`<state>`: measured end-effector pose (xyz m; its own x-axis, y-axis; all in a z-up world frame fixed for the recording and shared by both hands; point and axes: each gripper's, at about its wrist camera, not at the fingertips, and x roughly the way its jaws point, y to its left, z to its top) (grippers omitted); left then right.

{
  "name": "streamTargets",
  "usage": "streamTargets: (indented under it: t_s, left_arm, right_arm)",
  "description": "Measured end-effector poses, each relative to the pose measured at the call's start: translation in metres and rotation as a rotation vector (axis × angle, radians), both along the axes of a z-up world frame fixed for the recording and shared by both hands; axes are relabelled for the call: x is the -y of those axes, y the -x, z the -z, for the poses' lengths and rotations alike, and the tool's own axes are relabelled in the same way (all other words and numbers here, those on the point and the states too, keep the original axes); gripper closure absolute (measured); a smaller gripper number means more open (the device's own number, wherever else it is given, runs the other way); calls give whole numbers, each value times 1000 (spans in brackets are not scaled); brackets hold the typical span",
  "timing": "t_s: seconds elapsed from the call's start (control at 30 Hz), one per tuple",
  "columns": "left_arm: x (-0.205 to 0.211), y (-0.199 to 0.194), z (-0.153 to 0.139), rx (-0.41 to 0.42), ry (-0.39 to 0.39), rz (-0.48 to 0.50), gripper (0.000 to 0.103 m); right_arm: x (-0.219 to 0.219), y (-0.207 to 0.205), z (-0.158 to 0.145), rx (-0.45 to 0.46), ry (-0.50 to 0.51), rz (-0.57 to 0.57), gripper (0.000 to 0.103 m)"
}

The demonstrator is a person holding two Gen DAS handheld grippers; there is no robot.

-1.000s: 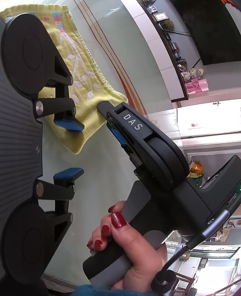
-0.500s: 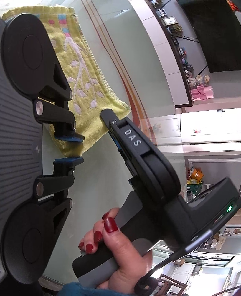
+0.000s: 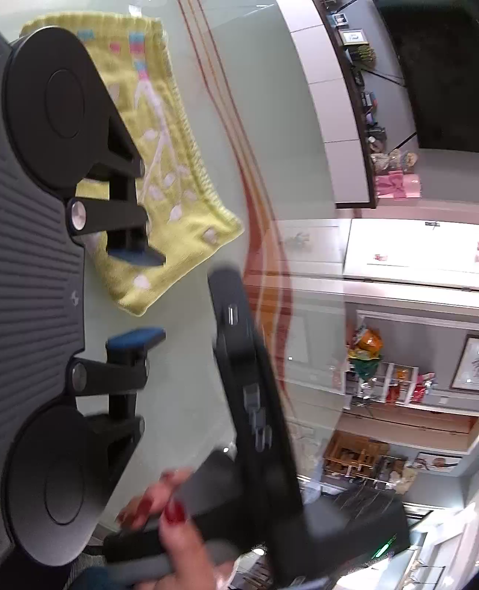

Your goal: Fold towel

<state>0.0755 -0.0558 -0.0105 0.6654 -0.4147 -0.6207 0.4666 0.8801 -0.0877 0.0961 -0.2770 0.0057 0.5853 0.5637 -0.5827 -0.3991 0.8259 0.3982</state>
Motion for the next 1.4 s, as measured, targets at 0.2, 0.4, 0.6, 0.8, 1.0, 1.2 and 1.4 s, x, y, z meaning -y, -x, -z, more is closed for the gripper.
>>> streamTargets:
  t_s: [0.2,0.4,0.6,0.8,1.0,1.2,1.4]
  left_arm:
    - [-55,16,-17,46,-56,-134,36]
    - [-127,18,-3,-86,-15,-383,36]
    - [-152,14,17,-171,49,-404,36]
    - [-161,12,23,-182,116,-412,37]
    - [-165,12,26,-228,215,-456,37]
    - [-147,7,26,-219,172,-495,46]
    - [-146,12,24,-216,149,-510,64]
  right_arm:
    - [-6,15,21,-131,-7,-29,69]
    - [-7,6,32,-235,-114,-9,72]
    - [-18,4,32,-262,-136,11,76]
    - [-18,-1,37,-279,-153,30,85]
    - [-22,-2,36,-265,-119,25,89]
    - [-30,0,32,-232,-50,7,89]
    - [-32,1,31,-219,-22,3,92]
